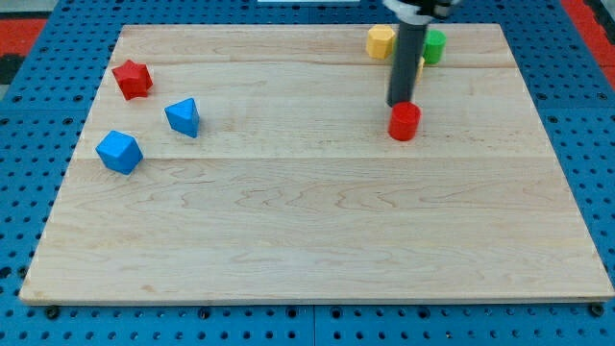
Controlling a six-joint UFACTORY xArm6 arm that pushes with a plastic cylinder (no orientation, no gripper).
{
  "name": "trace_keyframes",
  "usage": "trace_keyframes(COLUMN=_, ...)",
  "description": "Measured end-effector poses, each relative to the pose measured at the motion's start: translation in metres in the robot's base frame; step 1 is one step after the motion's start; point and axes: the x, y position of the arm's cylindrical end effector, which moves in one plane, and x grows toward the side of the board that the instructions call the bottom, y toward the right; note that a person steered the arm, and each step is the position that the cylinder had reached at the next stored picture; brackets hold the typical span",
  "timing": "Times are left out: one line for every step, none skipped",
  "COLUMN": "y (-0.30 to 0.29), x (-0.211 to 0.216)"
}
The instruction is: Push red circle down a bit
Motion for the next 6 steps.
trace_keyframes(y=0.009, x=0.070)
trace_keyframes(y=0.010, x=0.100)
trace_keyframes(y=-0.007, x=0.060)
trace_keyframes(y=-0.028, x=0.074)
trace_keyframes(y=0.047, x=0.150)
trace_keyframes(y=0.061, x=0.140)
